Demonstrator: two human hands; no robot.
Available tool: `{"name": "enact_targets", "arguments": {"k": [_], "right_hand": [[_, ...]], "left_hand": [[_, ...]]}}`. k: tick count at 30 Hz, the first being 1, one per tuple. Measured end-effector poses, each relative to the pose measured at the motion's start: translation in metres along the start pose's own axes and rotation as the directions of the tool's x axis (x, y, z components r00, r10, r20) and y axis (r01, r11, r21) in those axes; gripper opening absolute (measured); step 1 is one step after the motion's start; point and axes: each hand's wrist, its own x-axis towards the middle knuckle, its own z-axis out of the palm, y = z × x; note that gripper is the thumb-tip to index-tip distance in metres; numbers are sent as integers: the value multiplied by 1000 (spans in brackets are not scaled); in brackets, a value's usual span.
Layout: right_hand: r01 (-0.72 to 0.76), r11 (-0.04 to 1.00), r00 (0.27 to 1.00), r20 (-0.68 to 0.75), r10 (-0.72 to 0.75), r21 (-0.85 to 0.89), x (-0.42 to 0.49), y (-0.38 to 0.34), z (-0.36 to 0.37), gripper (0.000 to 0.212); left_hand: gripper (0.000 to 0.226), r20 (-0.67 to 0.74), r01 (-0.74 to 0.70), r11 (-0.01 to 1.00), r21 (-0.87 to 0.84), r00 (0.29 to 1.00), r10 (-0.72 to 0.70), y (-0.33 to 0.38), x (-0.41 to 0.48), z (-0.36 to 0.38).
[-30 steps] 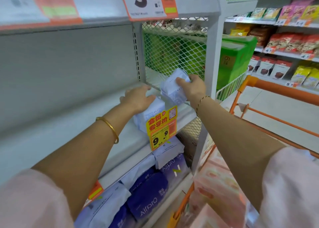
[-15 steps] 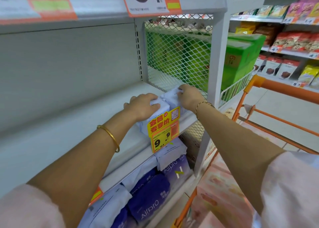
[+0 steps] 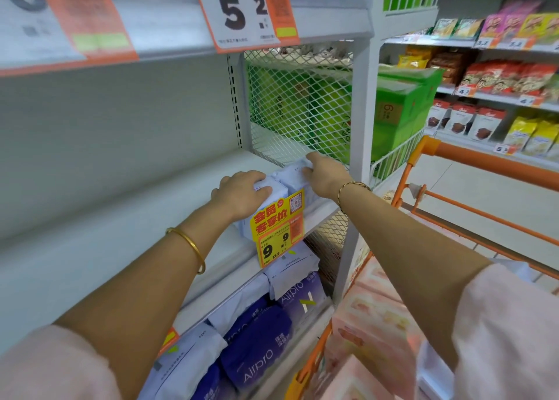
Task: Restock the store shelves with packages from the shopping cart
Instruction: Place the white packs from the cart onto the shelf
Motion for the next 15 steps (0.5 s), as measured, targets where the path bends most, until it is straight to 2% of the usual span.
{"name": "enact_targets", "arguments": {"k": [2, 4, 6, 8, 11, 15], "right_hand": [[-11, 999, 1000, -16, 11, -31, -13, -1, -16, 39], [5, 997, 1000, 3, -5, -71, -32, -4, -38, 40], [46, 992, 998, 42, -42, -114, -62, -6, -64, 41], [70, 988, 996, 71, -61, -138, -99, -4, -90, 41], [73, 988, 995, 71, -64, -134, -166, 10, -125, 36], [-12, 992, 1000, 13, 14, -127, -255, 48, -142, 27]], "left_hand": [[46, -62, 21, 999, -25, 998, -22, 5, -8, -4], [44, -192, 14, 998, -61, 981, -26, 19, -22, -11], [38, -322, -90, 989, -121, 946, 47, 38, -40, -17], [34, -376, -218, 956, -196, 917, 132, 64, -60, -14], [31, -330, -367, 867, -336, 908, 257, 110, -100, 2], [28, -40, -405, 792, -457, 899, 436, 160, -151, 30]]}}
